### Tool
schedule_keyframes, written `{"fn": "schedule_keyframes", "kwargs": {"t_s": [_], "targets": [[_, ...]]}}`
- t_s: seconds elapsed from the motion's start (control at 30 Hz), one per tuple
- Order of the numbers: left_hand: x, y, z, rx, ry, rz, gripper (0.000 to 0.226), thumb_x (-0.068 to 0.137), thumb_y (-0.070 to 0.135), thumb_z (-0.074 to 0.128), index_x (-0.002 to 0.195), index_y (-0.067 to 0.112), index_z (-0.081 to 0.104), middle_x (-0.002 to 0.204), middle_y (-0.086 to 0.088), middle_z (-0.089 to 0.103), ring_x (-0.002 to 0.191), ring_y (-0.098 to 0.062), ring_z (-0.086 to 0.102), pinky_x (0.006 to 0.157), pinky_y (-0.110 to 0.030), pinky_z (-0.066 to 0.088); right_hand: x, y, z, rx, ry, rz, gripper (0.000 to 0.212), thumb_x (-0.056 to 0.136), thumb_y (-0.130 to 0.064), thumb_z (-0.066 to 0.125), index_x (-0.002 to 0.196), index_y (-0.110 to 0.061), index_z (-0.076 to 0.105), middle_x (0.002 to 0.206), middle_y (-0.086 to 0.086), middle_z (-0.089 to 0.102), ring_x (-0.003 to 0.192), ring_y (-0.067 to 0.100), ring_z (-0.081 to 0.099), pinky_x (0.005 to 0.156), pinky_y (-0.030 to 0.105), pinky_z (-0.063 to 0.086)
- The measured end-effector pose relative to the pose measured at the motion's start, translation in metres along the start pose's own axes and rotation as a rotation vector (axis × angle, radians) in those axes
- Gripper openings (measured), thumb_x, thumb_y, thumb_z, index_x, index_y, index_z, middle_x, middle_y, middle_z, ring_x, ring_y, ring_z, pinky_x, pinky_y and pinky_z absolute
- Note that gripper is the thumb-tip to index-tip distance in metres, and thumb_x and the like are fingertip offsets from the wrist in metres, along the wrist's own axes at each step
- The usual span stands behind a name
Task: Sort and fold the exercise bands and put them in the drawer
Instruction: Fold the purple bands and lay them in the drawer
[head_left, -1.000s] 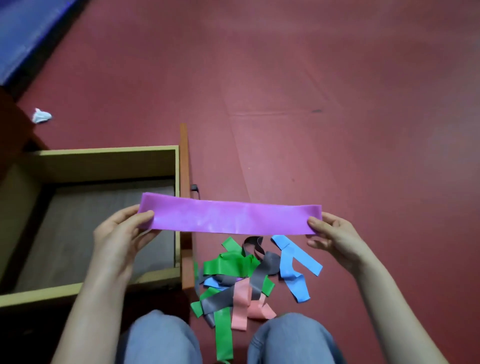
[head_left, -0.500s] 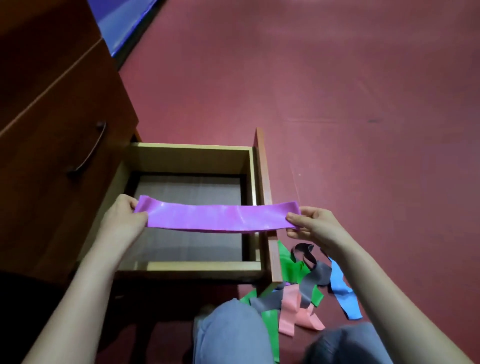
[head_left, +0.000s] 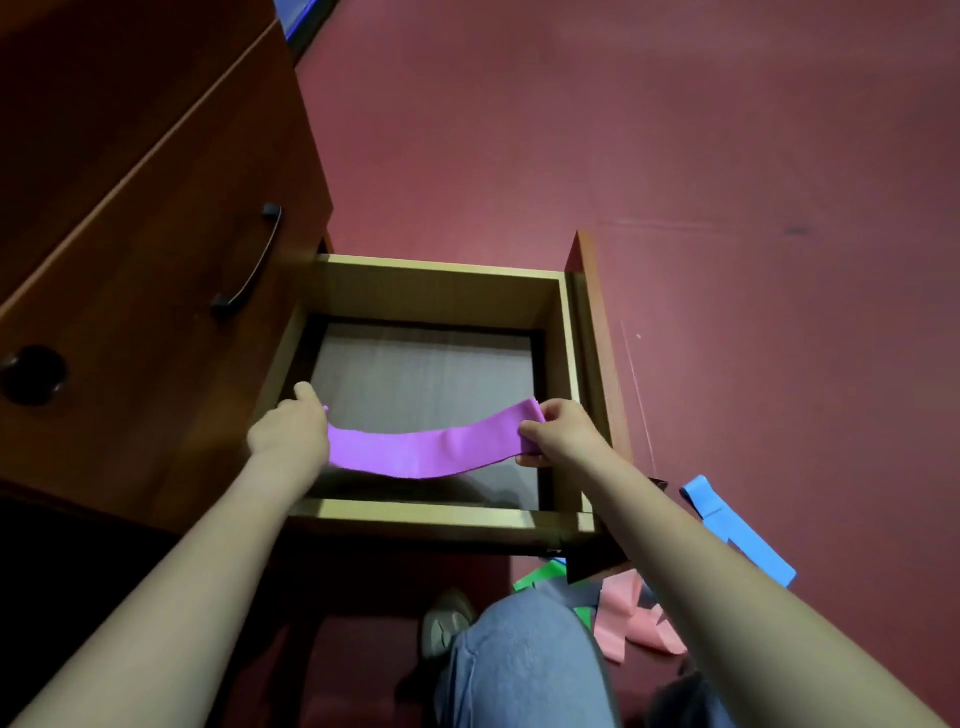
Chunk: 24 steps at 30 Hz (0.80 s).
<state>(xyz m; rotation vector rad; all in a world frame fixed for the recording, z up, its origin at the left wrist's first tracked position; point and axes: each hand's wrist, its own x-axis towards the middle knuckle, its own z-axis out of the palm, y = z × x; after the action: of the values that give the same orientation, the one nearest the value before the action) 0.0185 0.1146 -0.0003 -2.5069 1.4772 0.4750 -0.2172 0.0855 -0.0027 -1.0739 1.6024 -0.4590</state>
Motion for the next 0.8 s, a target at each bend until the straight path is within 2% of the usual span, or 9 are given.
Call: {"fn": "schedule_keyframes", "kwargs": {"t_s": [0.1,0.17,0.23,0.3,0.43,0.5,0.57,0.67,0.8], "targets": [[0.011,-0.013,0.016,-0.008,-0.030,-0.017,0.035,0.089,-0.002,0.038,0.123,-0.002,0.027,0.119,-0.027,0.053,0.109,-0.039,0.053,0.078,-0.041,0.041,0.014,0.012,0.016,-0.040,-0.010,0.077,0.027,0.091,-0.003,0.048,0.118,-0.002,0.048,0.118,0.019,0.054,0.092,0.026,0.061,0.055,0.021,0.054],[0.019,-0.020,0.023,-0.049,-0.081,-0.036,0.042,0.089,-0.006,0.035,0.129,-0.004,0.023,0.121,-0.030,0.051,0.111,-0.040,0.051,0.086,-0.042,0.040,0.023,0.021,0.023,-0.078,-0.018,0.142,0.028,0.090,-0.003,0.049,0.119,-0.001,0.048,0.121,0.019,0.053,0.102,0.031,0.061,0.055,0.025,0.055],[0.026,-0.025,0.029,-0.031,-0.171,-0.075,0.046,0.092,-0.002,0.029,0.136,-0.006,0.016,0.133,-0.030,0.042,0.124,-0.037,0.042,0.103,-0.042,0.030,0.031,0.029,0.027,-0.137,-0.023,0.198,0.027,0.089,-0.002,0.050,0.116,0.000,0.049,0.120,0.021,0.053,0.096,0.033,0.062,0.047,0.025,0.054],[0.029,-0.027,0.034,0.002,-0.225,-0.104,0.046,0.094,0.000,0.026,0.137,-0.010,0.013,0.140,-0.028,0.035,0.130,-0.034,0.036,0.108,-0.039,0.023,0.038,0.035,0.031,-0.199,-0.030,0.243,0.026,0.088,0.000,0.051,0.114,0.001,0.050,0.114,0.020,0.052,0.086,0.032,0.060,0.040,0.025,0.051],[0.030,-0.031,0.045,-0.004,-0.264,-0.127,0.051,0.089,-0.004,0.035,0.136,-0.008,0.013,0.136,-0.026,0.040,0.126,-0.035,0.042,0.102,-0.038,0.034,0.044,0.049,0.036,-0.380,-0.055,0.264,0.025,0.086,-0.002,0.053,0.110,-0.002,0.053,0.105,0.016,0.051,0.094,0.034,0.062,0.053,0.031,0.056],[0.032,-0.031,0.047,0.011,-0.274,-0.109,0.055,0.088,-0.004,0.039,0.136,-0.005,0.013,0.135,-0.025,0.041,0.124,-0.035,0.043,0.099,-0.039,0.037,0.046,0.053,0.037,-0.581,-0.071,0.210,0.032,0.087,-0.009,0.054,0.118,-0.004,0.051,0.115,0.016,0.056,0.107,0.031,0.058,0.078,0.033,0.053],[0.034,-0.031,0.046,0.040,-0.282,-0.102,0.055,0.087,-0.005,0.040,0.136,-0.004,0.014,0.134,-0.025,0.042,0.123,-0.035,0.044,0.097,-0.038,0.039,0.046,0.053,0.038,-0.757,-0.088,0.185,0.036,0.088,-0.016,0.054,0.122,-0.004,0.049,0.123,0.014,0.056,0.113,0.028,0.054,0.090,0.032,0.045],[0.034,-0.031,0.046,0.067,-0.289,-0.081,0.052,0.087,-0.006,0.038,0.135,-0.004,0.017,0.134,-0.024,0.043,0.123,-0.034,0.045,0.096,-0.037,0.040,0.045,0.052,0.041,-0.894,-0.120,0.236,0.045,0.085,-0.020,0.057,0.124,-0.002,0.045,0.126,0.015,0.054,0.114,0.028,0.055,0.088,0.030,0.046],[0.030,-0.032,0.044,0.177,-0.230,-0.007,0.051,0.088,-0.002,0.037,0.136,-0.002,0.018,0.134,-0.021,0.044,0.123,-0.031,0.046,0.094,-0.033,0.041,0.042,0.054,0.044,-0.905,-0.107,0.270,0.065,0.081,-0.020,0.062,0.133,-0.002,0.026,0.131,0.015,0.048,0.118,0.030,0.051,0.089,0.032,0.045]]}}
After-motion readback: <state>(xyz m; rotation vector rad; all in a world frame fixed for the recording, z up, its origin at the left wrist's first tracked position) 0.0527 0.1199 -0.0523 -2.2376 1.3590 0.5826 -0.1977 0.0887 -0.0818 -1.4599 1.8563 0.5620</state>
